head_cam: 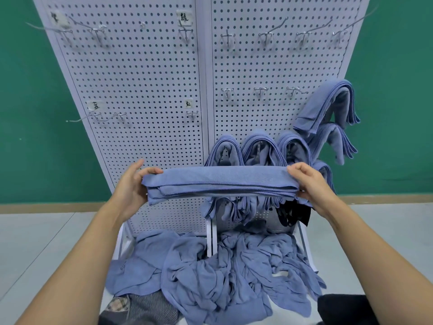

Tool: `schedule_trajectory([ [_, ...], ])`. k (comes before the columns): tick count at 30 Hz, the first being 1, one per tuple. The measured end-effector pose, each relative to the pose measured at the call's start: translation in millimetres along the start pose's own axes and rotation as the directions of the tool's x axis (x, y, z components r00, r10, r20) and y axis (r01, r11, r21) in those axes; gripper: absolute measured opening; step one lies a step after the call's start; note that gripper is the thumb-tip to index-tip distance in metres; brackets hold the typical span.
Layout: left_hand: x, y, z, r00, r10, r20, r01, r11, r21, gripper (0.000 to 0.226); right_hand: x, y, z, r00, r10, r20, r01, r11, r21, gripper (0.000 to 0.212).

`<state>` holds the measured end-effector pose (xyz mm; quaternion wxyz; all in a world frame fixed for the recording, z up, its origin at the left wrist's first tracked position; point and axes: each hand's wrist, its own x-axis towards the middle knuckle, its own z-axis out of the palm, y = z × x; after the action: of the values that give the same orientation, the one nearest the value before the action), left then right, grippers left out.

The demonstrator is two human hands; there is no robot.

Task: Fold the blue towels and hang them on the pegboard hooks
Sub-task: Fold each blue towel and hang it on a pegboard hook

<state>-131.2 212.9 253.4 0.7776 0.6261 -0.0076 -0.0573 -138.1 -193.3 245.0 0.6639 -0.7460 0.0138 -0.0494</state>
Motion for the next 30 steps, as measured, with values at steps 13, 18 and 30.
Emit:
schedule_trajectory([
  [13, -9, -13, 44, 0.982, 0.010, -0.187, 0.037, 0.968, 0.247, 0.021, -19, -72, -17, 0.992, -0.067, -0.106, 0.078, 0.991, 0.105, 0.014],
  [18, -13, -20, 63, 0.986, -0.113, -0.121, 0.143, 0.952, 0.272, 0.016, -25, -139, -15, 0.989, -0.125, -0.079, 0.136, 0.979, 0.149, 0.012],
  [30, -22, 18, 193, 0.981, 0.136, 0.141, -0.187, 0.866, 0.464, 0.045, -33, -213, 5, 0.974, -0.213, -0.084, 0.211, 0.977, -0.025, 0.010],
])
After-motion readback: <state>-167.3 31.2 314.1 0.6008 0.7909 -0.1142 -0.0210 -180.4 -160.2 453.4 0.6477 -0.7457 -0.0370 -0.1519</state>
